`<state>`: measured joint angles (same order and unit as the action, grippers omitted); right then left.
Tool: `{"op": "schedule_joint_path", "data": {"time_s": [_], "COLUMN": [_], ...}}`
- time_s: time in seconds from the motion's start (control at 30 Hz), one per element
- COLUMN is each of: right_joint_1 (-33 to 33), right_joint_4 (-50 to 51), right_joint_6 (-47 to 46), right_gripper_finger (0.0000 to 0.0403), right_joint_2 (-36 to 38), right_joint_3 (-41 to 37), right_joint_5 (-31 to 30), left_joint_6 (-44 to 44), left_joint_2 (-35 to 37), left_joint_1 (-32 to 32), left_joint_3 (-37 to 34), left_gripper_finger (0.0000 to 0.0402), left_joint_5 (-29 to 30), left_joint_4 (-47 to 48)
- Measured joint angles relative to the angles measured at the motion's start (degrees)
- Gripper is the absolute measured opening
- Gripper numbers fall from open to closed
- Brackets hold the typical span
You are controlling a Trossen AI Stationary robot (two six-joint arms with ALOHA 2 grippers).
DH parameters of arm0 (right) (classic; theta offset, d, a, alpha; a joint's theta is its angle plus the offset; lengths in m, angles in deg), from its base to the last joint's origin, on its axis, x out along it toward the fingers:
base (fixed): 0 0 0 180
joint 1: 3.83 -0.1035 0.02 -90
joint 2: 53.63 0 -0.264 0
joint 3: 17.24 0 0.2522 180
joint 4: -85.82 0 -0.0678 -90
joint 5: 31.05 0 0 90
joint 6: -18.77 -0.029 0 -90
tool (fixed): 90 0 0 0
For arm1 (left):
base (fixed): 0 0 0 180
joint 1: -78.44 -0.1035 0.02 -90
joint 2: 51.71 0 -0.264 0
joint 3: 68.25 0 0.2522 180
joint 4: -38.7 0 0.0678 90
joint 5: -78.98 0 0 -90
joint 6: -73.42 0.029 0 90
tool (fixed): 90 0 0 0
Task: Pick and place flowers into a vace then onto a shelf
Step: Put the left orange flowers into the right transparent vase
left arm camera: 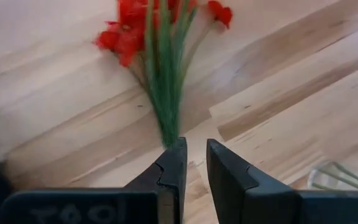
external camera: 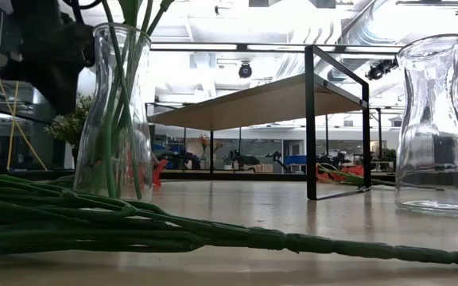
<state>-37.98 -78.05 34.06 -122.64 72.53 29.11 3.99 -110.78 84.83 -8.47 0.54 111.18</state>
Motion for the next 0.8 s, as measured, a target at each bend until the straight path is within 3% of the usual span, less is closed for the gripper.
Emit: {"op": "schedule_joint_path", "data": {"time_s": [0.4,0.8], "right_joint_1": [0.0,0.0], "right_joint_4": [0.0,0.0], "right_joint_6": [0.0,0.0], "right_gripper_finger": [0.0161,0.0161], "right_joint_2": [0.0,0.0], "right_joint_3": [0.0,0.0], "right_joint_5": [0.0,-1.3], "left_joint_6": [-0.8,-2.0], "left_joint_2": [0.0,-0.1], "left_joint_1": [0.0,0.0], "left_joint_3": [-6.0,-11.4], "left_gripper_finger": [0.0107,0.0250], "left_joint_5": [-5.7,-6.4], "left_joint_4": [-4.9,-13.1]}}
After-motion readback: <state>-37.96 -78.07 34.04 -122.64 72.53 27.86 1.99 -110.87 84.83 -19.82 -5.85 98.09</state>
